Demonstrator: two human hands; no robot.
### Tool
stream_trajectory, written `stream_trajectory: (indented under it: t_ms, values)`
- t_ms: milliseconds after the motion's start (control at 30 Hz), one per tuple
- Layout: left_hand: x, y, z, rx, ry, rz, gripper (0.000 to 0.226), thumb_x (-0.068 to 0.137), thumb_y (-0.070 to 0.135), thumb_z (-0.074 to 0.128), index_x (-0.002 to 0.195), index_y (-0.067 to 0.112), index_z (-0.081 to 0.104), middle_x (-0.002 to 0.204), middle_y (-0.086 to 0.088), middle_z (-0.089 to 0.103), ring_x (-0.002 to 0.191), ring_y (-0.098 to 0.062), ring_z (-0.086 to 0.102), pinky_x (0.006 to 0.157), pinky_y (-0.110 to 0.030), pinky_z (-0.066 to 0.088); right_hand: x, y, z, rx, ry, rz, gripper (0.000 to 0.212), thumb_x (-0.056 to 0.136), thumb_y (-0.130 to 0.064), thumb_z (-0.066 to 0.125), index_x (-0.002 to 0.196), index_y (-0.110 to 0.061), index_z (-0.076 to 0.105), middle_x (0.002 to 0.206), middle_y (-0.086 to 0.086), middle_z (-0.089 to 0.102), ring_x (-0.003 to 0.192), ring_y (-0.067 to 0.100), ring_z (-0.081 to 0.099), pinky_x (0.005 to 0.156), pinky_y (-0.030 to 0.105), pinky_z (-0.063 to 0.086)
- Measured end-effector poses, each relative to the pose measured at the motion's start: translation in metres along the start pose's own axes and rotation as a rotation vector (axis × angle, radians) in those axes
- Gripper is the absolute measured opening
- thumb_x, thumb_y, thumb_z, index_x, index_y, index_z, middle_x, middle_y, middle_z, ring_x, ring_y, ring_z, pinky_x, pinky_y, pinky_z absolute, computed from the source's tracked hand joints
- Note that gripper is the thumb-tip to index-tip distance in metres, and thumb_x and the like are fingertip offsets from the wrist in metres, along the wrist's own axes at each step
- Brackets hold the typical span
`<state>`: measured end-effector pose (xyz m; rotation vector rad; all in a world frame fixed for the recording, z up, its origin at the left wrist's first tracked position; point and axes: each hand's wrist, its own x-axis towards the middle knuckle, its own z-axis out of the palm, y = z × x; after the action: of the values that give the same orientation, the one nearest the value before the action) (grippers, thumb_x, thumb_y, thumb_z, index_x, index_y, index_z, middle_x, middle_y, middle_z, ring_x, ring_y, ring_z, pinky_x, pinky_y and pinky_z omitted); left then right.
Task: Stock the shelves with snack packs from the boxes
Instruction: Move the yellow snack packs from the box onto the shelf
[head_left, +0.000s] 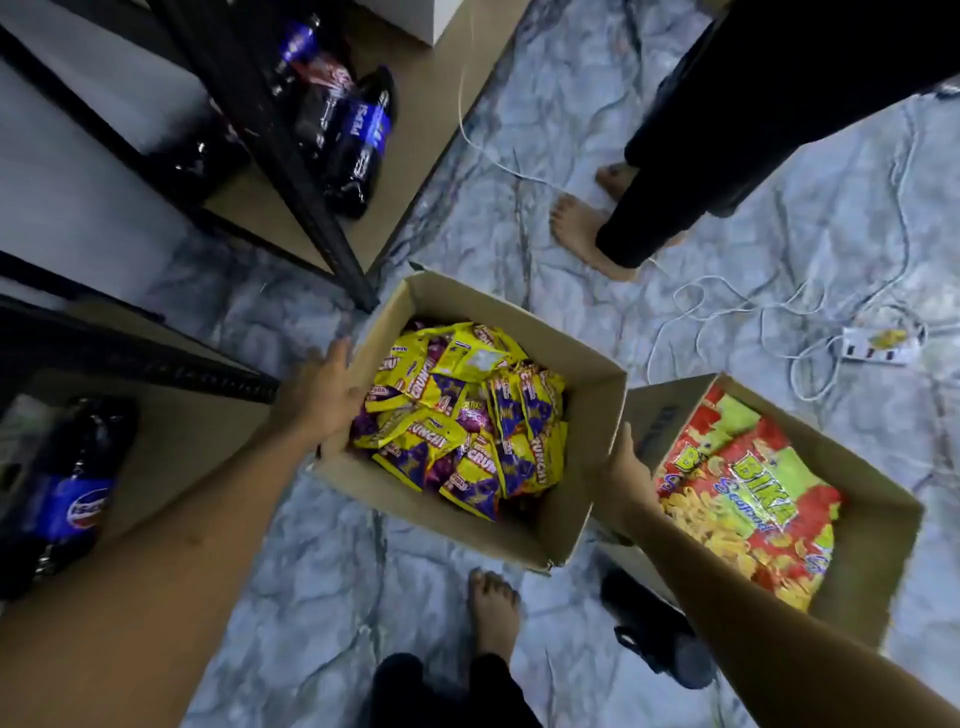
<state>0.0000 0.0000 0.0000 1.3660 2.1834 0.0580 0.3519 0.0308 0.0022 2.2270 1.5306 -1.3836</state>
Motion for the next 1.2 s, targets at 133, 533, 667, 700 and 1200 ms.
stream_trajectory:
  t_ms: [133, 533, 667, 700, 1200]
  values:
    - [0.055, -0.012, 0.048, -0.063, -0.023, -0.084, 0.079, 0.087, 0.011, 0.062, 0.152, 0.018, 0.017, 0.123, -0.027, 0.055, 0.108, -0.045, 0.055, 0.079, -0.041, 0.044, 0.045, 0.022, 0.029, 0.031, 0.075, -0.022, 0.083, 0.097, -0.026, 0.047, 0.148, -0.044, -0.016, 0.129, 0.031, 0.054, 0.105, 0.047, 0.059, 0.088, 0.046, 0.048]
    - [0.016, -0.076, 0.164, -0.195, 0.017, -0.169, 0.061, 0.081, -0.002, 0.051, 0.138, 0.020, 0.049, 0.111, -0.019, 0.067, 0.094, -0.040, 0.063, 0.079, -0.039, 0.050, 0.091, 0.063, 0.061, -0.024, 0.193, -0.125, 0.095, 0.079, 0.004, 0.052, 0.151, -0.048, 0.015, 0.114, 0.010, 0.069, 0.096, 0.028, 0.066, 0.075, 0.029, 0.049]
    - [-0.072, -0.095, 0.190, -0.410, 0.025, -0.228, 0.057, 0.082, -0.009, 0.049, 0.134, 0.013, 0.054, 0.116, -0.013, 0.067, 0.103, -0.032, 0.064, 0.081, -0.037, 0.050, 0.053, 0.061, 0.059, -0.149, 0.149, -0.163, 0.088, 0.086, 0.004, 0.047, 0.152, -0.046, 0.016, 0.110, 0.015, 0.070, 0.092, 0.033, 0.066, 0.073, 0.032, 0.052]
    - [-0.094, -0.102, 0.197, -0.456, 0.029, -0.256, 0.059, 0.082, -0.011, 0.050, 0.134, 0.014, 0.055, 0.117, -0.010, 0.068, 0.104, -0.029, 0.064, 0.080, -0.036, 0.050, 0.045, 0.060, 0.060, -0.172, 0.129, -0.169, 0.086, 0.088, 0.003, 0.047, 0.151, -0.046, 0.017, 0.117, 0.016, 0.068, 0.097, 0.034, 0.065, 0.083, 0.038, 0.051]
    - [-0.372, -0.224, 0.229, -0.699, 0.299, -0.851, 0.069, 0.081, -0.013, 0.048, 0.145, 0.015, 0.043, 0.109, -0.017, 0.067, 0.083, -0.030, 0.063, 0.062, -0.030, 0.042, -0.072, 0.003, 0.216, -0.494, -0.225, -0.666, 0.091, 0.083, 0.002, 0.052, 0.149, -0.050, 0.017, 0.087, 0.016, 0.070, 0.082, 0.037, 0.065, 0.071, 0.049, 0.055]
